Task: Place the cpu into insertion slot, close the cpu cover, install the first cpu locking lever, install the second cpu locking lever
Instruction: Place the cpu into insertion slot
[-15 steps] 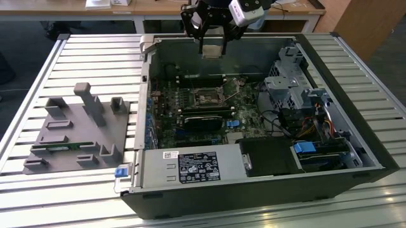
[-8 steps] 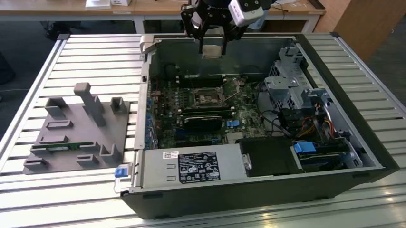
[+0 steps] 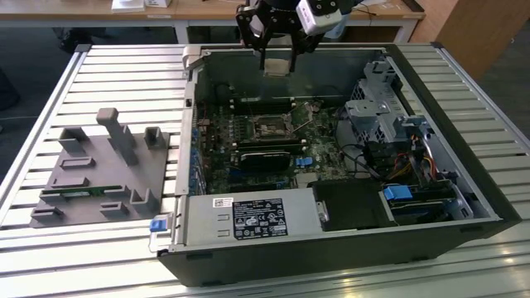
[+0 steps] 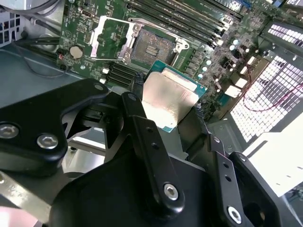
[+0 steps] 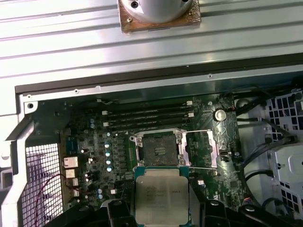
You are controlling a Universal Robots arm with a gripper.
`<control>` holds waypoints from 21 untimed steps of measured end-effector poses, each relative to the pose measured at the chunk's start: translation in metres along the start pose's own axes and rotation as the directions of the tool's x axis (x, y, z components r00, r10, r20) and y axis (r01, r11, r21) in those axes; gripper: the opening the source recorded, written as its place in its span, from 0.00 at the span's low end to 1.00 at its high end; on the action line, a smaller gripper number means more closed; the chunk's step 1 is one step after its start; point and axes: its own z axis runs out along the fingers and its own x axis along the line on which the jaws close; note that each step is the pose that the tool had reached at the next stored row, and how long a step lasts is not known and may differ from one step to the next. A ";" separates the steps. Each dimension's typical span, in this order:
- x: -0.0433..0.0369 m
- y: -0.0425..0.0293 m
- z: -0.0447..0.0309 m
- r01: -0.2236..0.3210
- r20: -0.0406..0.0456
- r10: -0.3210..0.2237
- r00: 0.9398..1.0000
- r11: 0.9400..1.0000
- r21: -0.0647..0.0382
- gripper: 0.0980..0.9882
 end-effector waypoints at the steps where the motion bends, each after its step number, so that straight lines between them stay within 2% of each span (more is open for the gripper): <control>1: 0.0000 0.0000 0.0000 -0.007 0.001 0.007 1.000 1.000 0.000 0.50; 10: 0.0000 0.0000 0.0003 -0.059 0.005 0.059 0.998 0.998 -0.001 0.50; 21: 0.0000 -0.0001 0.0004 -0.114 0.010 0.114 0.993 0.994 -0.003 0.50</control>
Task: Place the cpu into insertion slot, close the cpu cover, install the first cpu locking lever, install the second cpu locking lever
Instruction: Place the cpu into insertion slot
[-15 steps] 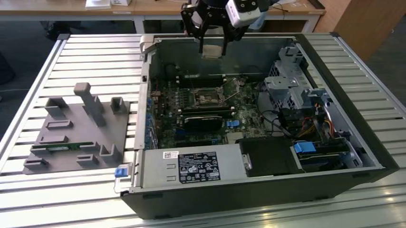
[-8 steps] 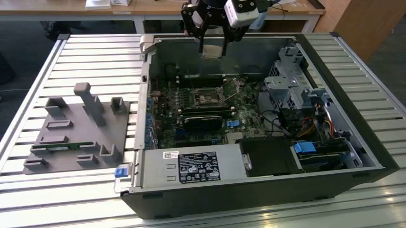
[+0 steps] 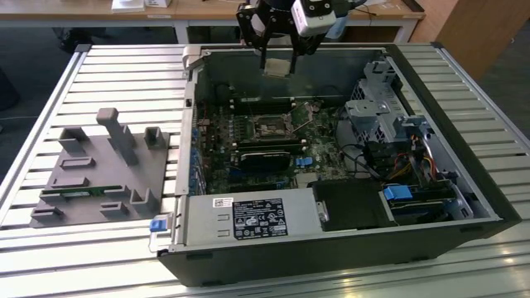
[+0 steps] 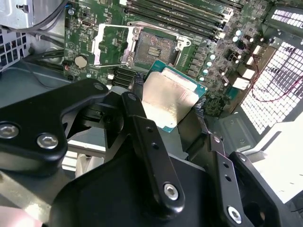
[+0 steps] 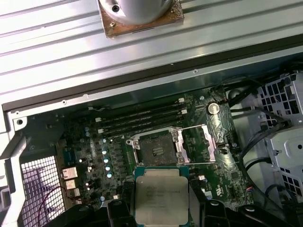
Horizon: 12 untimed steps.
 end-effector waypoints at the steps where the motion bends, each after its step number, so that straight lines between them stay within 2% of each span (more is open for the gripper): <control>1: 0.0000 0.0000 0.0000 -0.005 0.000 0.005 1.000 1.000 0.000 0.50; 12: 0.0000 0.0000 0.0001 -0.053 0.005 0.053 0.999 0.999 -0.001 0.50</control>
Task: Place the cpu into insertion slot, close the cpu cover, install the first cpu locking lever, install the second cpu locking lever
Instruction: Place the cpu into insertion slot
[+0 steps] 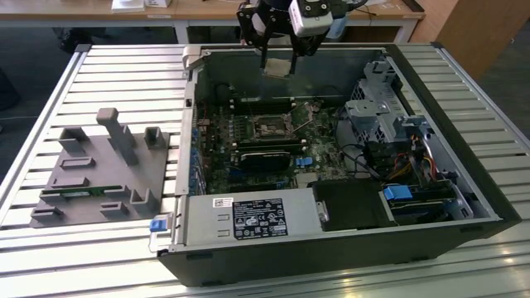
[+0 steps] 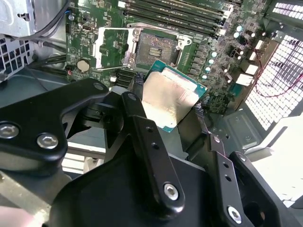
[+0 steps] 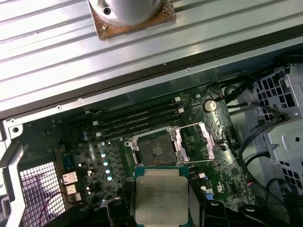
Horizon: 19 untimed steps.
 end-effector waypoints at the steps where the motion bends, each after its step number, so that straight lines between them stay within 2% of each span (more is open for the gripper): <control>1: 0.0000 0.0000 0.0000 -0.004 0.000 0.004 1.000 1.000 0.000 0.50; 19: 0.0000 0.0000 0.0002 -0.082 0.007 0.082 0.997 0.997 -0.002 0.50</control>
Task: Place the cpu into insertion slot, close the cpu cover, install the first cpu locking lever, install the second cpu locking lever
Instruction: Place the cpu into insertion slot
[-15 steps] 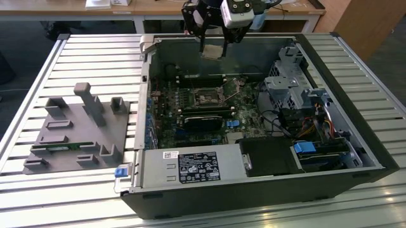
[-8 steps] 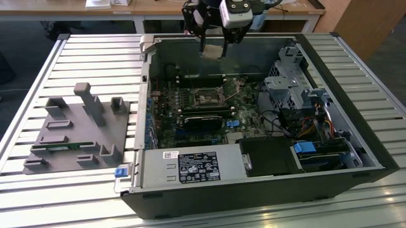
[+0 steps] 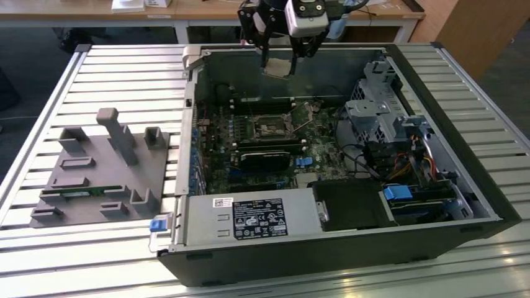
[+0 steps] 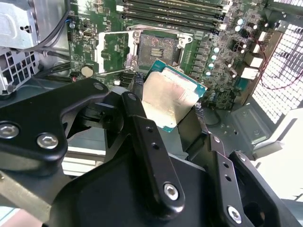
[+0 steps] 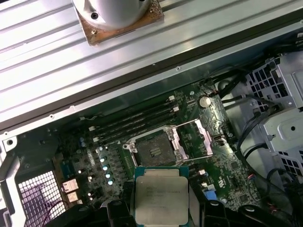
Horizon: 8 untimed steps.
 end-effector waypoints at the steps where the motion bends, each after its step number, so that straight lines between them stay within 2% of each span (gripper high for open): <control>1: 0.0000 0.0000 0.0000 -0.004 0.000 0.004 1.000 1.000 0.000 0.50; 8: 0.0000 0.0000 0.0001 -0.037 0.003 0.037 0.999 0.999 -0.001 0.50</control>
